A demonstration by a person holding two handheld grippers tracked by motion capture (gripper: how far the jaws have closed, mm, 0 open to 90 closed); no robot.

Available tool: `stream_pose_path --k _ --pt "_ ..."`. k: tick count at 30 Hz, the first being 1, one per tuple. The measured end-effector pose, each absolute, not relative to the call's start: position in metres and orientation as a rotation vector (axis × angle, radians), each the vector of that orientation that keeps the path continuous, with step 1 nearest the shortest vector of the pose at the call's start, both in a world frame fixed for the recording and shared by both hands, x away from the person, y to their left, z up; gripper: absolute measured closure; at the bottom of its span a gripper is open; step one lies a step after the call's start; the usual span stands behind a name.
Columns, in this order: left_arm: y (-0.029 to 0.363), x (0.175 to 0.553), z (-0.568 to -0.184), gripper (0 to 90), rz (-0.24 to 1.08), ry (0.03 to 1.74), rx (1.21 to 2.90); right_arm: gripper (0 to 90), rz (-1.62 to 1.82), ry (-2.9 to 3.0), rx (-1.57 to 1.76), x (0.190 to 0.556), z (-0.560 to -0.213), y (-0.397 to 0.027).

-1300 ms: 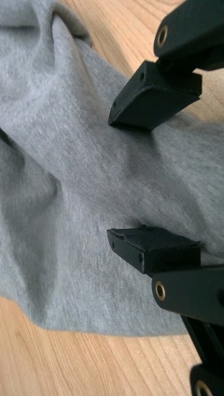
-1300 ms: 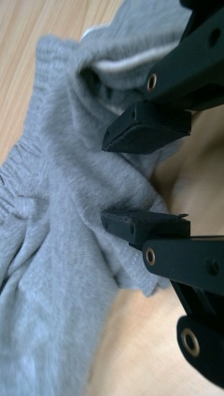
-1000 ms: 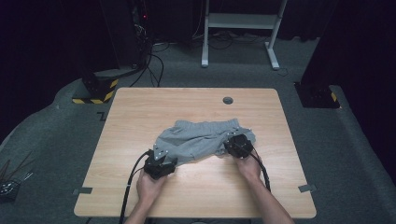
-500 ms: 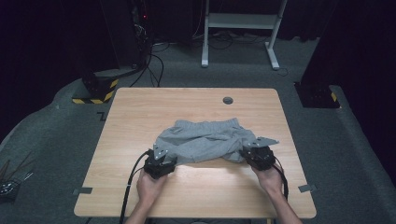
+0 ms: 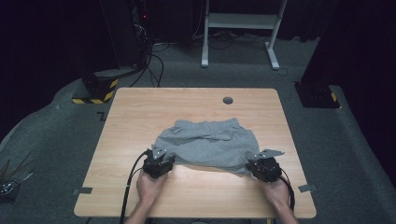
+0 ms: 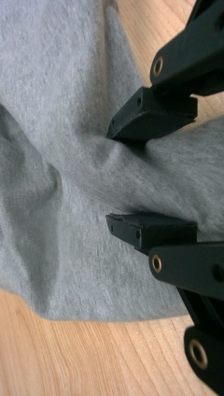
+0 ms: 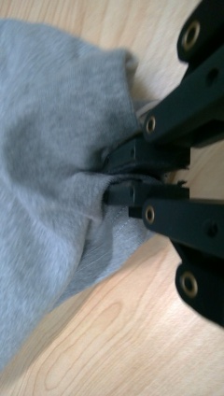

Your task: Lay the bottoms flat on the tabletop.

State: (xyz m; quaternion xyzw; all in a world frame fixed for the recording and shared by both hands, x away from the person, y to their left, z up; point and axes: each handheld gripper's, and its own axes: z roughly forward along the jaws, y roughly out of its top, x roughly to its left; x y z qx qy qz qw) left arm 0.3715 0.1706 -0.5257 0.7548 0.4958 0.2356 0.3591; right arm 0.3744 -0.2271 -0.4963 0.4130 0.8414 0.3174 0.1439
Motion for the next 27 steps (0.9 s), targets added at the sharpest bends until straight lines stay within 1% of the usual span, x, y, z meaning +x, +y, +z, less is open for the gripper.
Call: stream_pose_path --k 2,5,7,8,9,10,11,12,17,20,22,25,26,27 --pt "0.172 0.371 -0.526 59.5 0.605 1.279 1.940 71.0 0.968 2.411 1.166 0.373 -0.492 -0.224" --pt "0.174 0.370 -0.525 70.0 0.581 1.262 1.941 65.8 1.038 2.347 1.175 0.370 -0.485 -0.229" --pt "0.175 0.369 -0.524 75.9 0.555 1.250 1.944 66.7 1.052 2.315 1.194 0.369 -0.484 -0.234" --pt "0.176 0.369 -0.523 77.1 0.547 1.245 1.947 70.8 1.055 2.315 1.196 0.369 -0.485 -0.235" --pt "0.177 0.370 -0.522 77.6 0.541 1.239 1.946 77.6 1.038 2.325 1.183 0.369 -0.486 -0.234" --pt "0.178 0.369 -0.520 77.7 0.537 1.238 1.942 84.4 1.019 2.334 1.148 0.369 -0.487 -0.232" --pt "0.179 0.368 -0.517 77.7 0.537 1.235 1.935 88.9 1.019 2.339 1.129 0.370 -0.488 -0.230" --pt "0.180 0.367 -0.514 77.7 0.542 1.230 1.926 89.5 1.022 2.335 1.122 0.371 -0.487 -0.228" --pt "0.187 0.366 -0.502 76.2 0.559 1.237 1.901 89.8 1.036 2.327 1.065 0.384 -0.471 -0.212" --pt "0.188 0.368 -0.503 72.8 0.554 1.263 1.895 89.8 1.019 2.357 1.028 0.399 -0.466 -0.195" --pt "0.187 0.370 -0.507 69.2 0.548 1.276 1.911 89.8 0.982 2.394 1.022 0.412 -0.473 -0.183" --pt "0.187 0.372 -0.513 62.5 0.548 1.297 1.921 89.1 0.890 2.473 1.063 0.432 -0.494 -0.168" --pt "0.188 0.372 -0.514 61.0 0.545 1.304 1.923 88.2 0.872 2.489 1.087 0.436 -0.500 -0.167" --pt "0.188 0.372 -0.515 59.5 0.542 1.311 1.925 84.2 0.916 2.479 1.114 0.437 -0.502 -0.169"
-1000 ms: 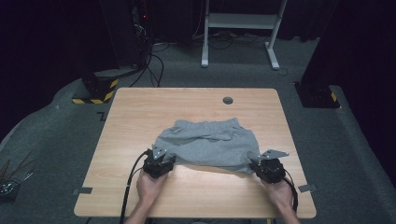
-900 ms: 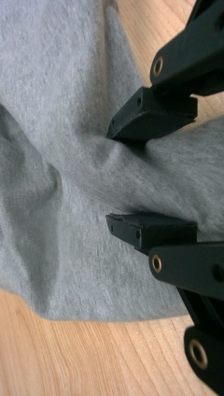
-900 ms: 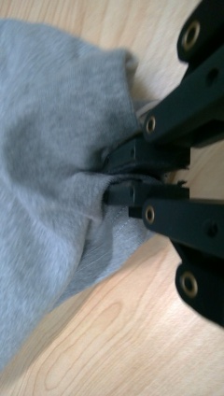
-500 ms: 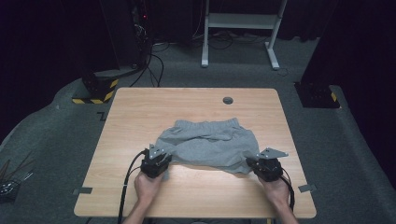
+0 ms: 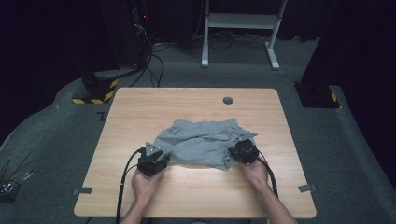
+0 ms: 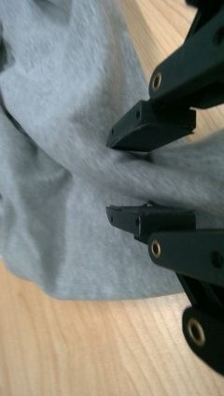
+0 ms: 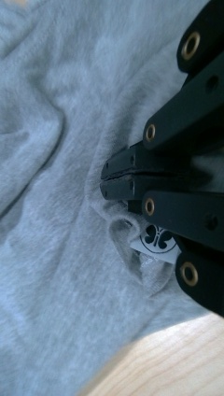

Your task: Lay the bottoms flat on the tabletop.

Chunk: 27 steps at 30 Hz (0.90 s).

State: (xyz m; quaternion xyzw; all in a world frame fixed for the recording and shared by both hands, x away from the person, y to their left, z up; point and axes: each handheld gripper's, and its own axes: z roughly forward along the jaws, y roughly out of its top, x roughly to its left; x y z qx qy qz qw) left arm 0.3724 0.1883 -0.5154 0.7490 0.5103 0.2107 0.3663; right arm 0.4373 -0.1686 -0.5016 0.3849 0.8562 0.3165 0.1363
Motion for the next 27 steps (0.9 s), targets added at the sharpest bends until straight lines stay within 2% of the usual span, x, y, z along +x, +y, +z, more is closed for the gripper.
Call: stream_pose_path --k 2,4,8,12,18,27 --pt "0.189 0.373 -0.518 58.0 0.531 1.320 1.928 74.5 0.940 2.457 1.133 0.434 -0.497 -0.172" --pt "0.189 0.374 -0.521 57.2 0.527 1.323 1.942 70.2 0.970 2.431 1.110 0.422 -0.488 -0.179" --pt "0.187 0.372 -0.524 56.1 0.549 1.316 1.929 68.9 1.038 2.362 1.102 0.393 -0.473 -0.201" --pt "0.183 0.372 -0.524 56.1 0.588 1.309 1.947 68.2 1.005 2.363 1.131 0.376 -0.485 -0.211" --pt "0.181 0.379 -0.523 55.8 0.590 1.322 1.963 64.6 0.941 2.359 1.216 0.399 -0.510 -0.198" --pt "0.177 0.399 -0.515 50.2 0.579 1.340 2.040 62.9 0.886 2.313 1.251 0.445 -0.512 -0.191"
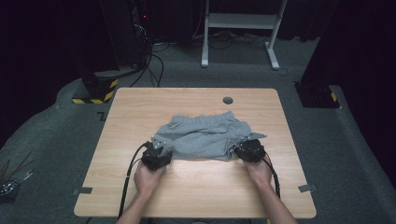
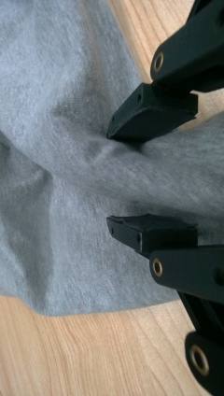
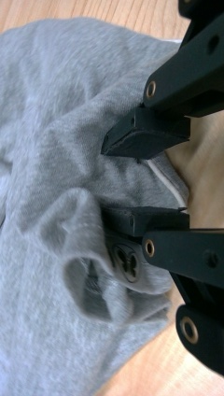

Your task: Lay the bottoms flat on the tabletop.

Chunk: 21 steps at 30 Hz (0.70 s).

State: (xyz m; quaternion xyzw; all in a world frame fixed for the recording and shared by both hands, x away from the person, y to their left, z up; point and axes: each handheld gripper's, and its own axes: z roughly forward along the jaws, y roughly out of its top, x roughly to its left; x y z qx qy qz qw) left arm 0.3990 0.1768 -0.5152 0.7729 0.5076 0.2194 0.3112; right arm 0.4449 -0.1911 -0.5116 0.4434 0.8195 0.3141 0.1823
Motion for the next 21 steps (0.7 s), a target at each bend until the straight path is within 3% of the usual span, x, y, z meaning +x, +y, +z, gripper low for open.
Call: stream_pose_path --k 3,11,21 --pt "0.178 0.395 -0.511 49.3 0.567 1.334 2.022 58.5 0.902 2.299 1.282 0.441 -0.508 -0.195" --pt "0.183 0.370 -0.503 48.8 0.563 1.289 1.965 61.5 1.033 2.223 1.238 0.400 -0.495 -0.204" --pt "0.187 0.346 -0.510 48.9 0.574 1.305 1.938 61.4 0.964 2.268 1.299 0.415 -0.512 -0.189"
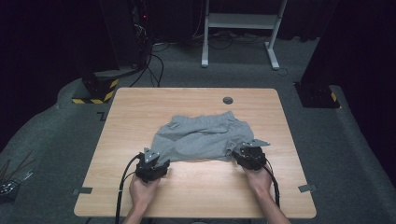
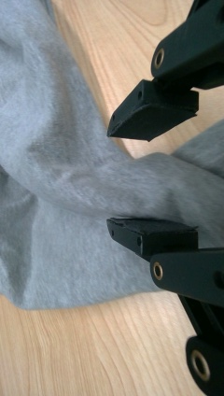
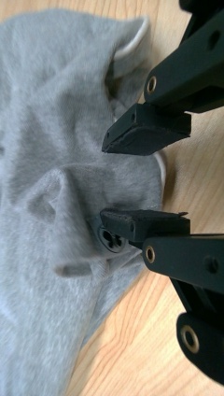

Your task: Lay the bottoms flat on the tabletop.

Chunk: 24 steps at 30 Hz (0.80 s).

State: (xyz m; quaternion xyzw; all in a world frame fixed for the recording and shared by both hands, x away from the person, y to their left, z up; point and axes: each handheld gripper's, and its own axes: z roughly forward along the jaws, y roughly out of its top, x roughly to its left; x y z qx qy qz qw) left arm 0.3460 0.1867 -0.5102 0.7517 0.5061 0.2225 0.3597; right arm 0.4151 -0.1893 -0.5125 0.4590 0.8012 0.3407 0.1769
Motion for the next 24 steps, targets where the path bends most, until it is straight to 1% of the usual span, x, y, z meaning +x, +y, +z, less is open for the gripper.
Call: stream_pose_path --k 2,5,7,9,14,19,22,24 --pt "0.187 0.342 -0.510 48.9 0.575 1.300 1.937 66.7 0.936 2.280 1.286 0.417 -0.515 -0.188" --pt "0.187 0.339 -0.511 48.9 0.571 1.300 1.935 81.7 0.902 2.328 1.229 0.415 -0.513 -0.188" --pt "0.186 0.340 -0.514 48.9 0.563 1.305 1.941 87.4 0.868 2.363 1.201 0.413 -0.511 -0.190" --pt "0.185 0.341 -0.516 49.0 0.560 1.314 1.951 88.8 0.854 2.382 1.178 0.408 -0.508 -0.194" --pt "0.185 0.346 -0.521 51.2 0.548 1.343 1.959 89.0 0.864 2.371 1.177 0.392 -0.498 -0.217" --pt "0.187 0.349 -0.520 57.5 0.545 1.345 1.962 88.8 0.862 2.319 1.199 0.374 -0.486 -0.248" --pt "0.188 0.351 -0.520 62.0 0.540 1.346 1.971 88.6 0.788 2.333 1.222 0.370 -0.492 -0.258" --pt "0.189 0.353 -0.519 65.1 0.534 1.344 1.981 88.3 0.661 2.405 1.119 0.366 -0.502 -0.252"
